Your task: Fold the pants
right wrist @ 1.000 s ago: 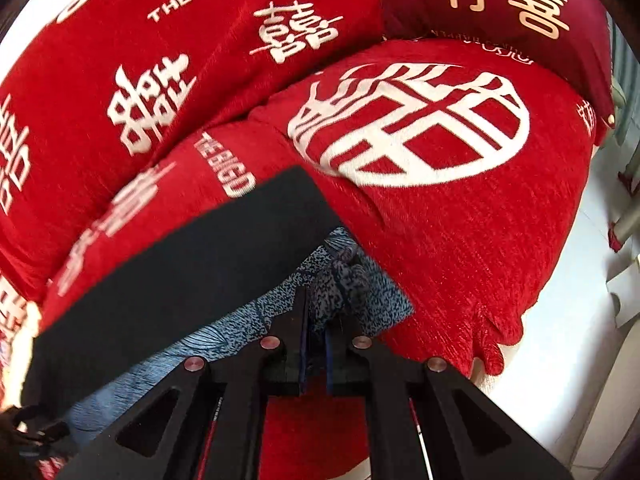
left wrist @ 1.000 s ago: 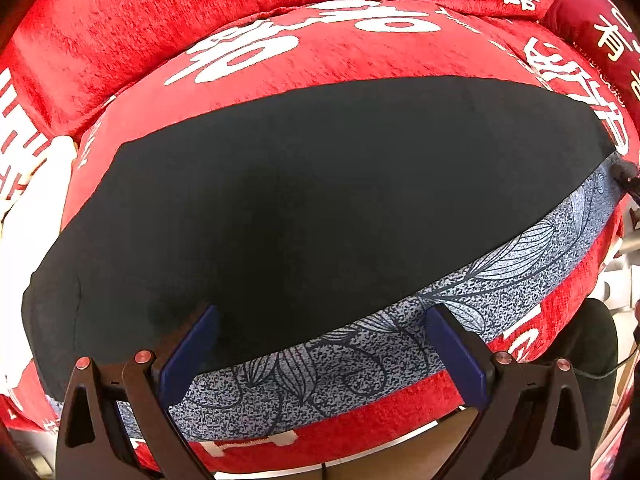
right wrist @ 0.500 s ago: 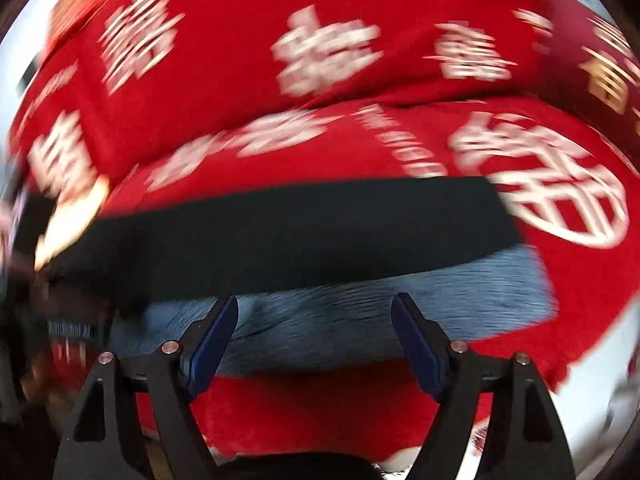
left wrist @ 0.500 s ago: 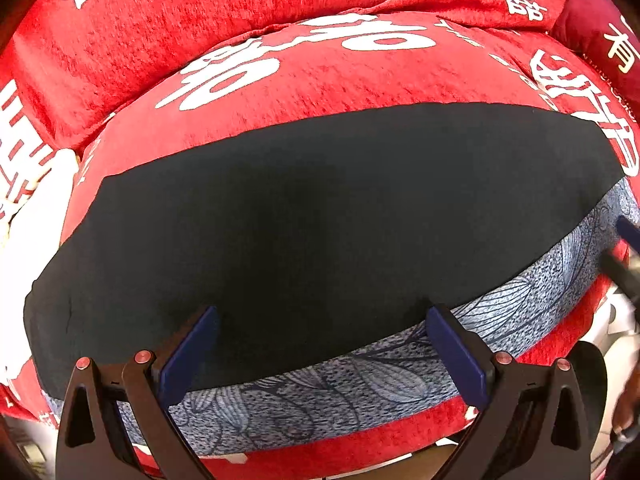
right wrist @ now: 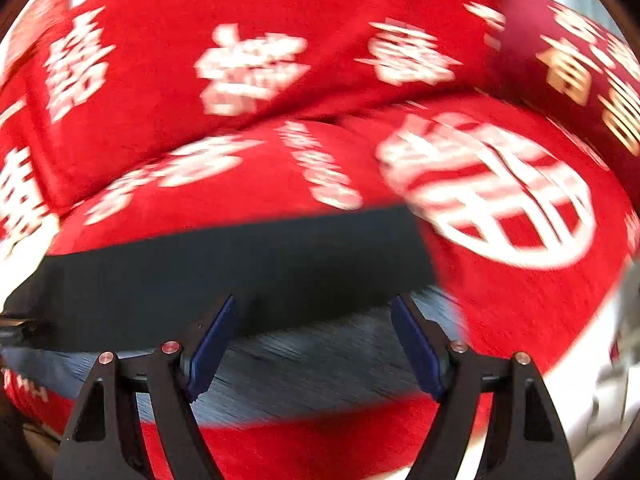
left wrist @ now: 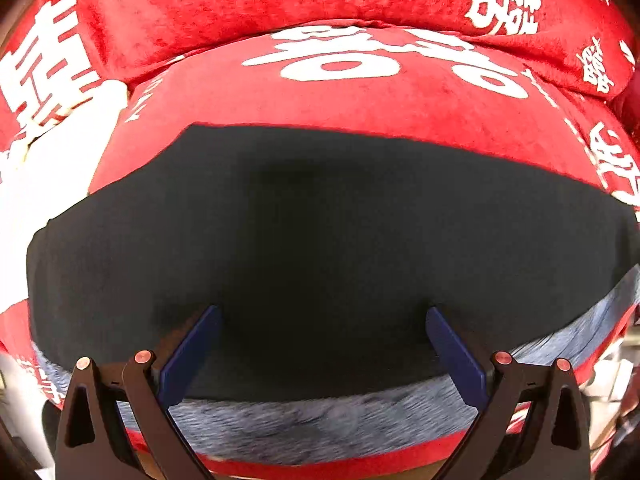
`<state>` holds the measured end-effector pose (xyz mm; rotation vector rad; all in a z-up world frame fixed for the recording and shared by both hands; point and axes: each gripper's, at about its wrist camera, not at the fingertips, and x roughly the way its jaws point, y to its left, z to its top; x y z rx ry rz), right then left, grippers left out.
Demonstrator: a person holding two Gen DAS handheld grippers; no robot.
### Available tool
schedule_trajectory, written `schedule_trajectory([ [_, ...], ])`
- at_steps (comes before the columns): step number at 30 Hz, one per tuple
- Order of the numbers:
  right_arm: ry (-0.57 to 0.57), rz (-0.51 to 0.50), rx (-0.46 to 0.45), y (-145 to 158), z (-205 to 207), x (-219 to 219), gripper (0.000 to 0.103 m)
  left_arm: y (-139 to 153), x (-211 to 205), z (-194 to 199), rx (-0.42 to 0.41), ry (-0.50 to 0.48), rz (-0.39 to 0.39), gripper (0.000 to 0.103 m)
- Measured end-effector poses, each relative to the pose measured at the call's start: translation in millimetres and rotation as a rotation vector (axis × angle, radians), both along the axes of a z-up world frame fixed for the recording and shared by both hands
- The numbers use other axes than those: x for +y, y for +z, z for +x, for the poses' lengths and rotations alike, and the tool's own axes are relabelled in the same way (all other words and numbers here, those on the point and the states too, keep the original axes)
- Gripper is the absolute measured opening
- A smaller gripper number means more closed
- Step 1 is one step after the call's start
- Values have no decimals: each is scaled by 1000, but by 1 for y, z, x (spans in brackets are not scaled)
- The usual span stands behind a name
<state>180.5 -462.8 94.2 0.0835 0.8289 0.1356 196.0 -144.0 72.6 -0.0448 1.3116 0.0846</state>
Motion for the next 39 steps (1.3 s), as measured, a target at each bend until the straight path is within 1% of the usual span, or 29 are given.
schedule_trajectory([
  [2,75,-17,-2,2,16,33,82,3,-18,9,-17,-31,30,103],
  [3,129,-39,4,-1,26,59,82,3,-24,11,-23,-42,42,103],
  [4,164,-52,20,-5,33,73,82,2,-29,15,-23,-46,61,103],
  [6,206,-95,61,-17,45,88,82,-3,-31,21,-14,-35,91,103],
  [7,209,-122,64,-19,50,91,82,-5,-29,24,-10,-27,78,103],
  [8,212,-130,63,-21,55,89,85,-6,-24,26,-5,-16,56,103],
  [9,202,-112,68,-22,58,81,89,-7,-17,27,4,4,30,103],
  [10,169,-102,78,-24,66,69,90,-7,-12,27,4,18,25,103],
  [11,143,-100,84,-26,68,58,93,-6,-5,27,4,34,27,103],
  [12,80,-98,100,-31,72,37,99,-6,1,26,8,45,29,103],
  [13,37,-91,116,-34,74,21,102,-4,8,25,14,55,25,103],
  [14,8,-85,122,-37,75,9,102,-1,17,23,14,63,13,103],
  [15,-41,-70,123,-36,73,-8,102,6,30,18,-4,74,-5,103],
  [17,-106,-68,125,-28,63,-21,103,14,48,8,-33,88,5,103],
  [19,-89,-37,89,-17,45,-20,103,23,74,-7,-73,99,26,103],
  [21,-36,-45,55,-10,26,-4,103,23,101,-22,-80,118,64,103],
  [22,8,-61,44,-7,12,14,103,20,113,-28,-72,129,76,103],
  [25,94,-56,39,-12,-17,53,103,10,146,-50,-49,167,71,103],
  [26,107,-50,40,-14,-23,60,103,7,154,-58,-49,180,67,103],
  [27,137,-28,46,-17,-33,77,103,5,164,-68,-56,195,63,103],
  [29,169,-14,57,-23,-44,96,103,1,176,-84,-63,211,52,103],
  [33,195,2,85,-34,-62,139,103,-4,193,-107,-94,239,-4,103],
  [34,196,0,87,-35,-63,153,103,-5,194,-110,-100,241,-8,103],
  [36,217,0,87,-35,-65,175,103,-6,192,-113,-112,225,14,103],
  [38,247,-19,91,-39,-68,197,103,-9,192,-118,-111,202,28,103],
  [39,255,-74,98,-45,-69,208,103,-11,195,-120,-105,198,21,103],
])
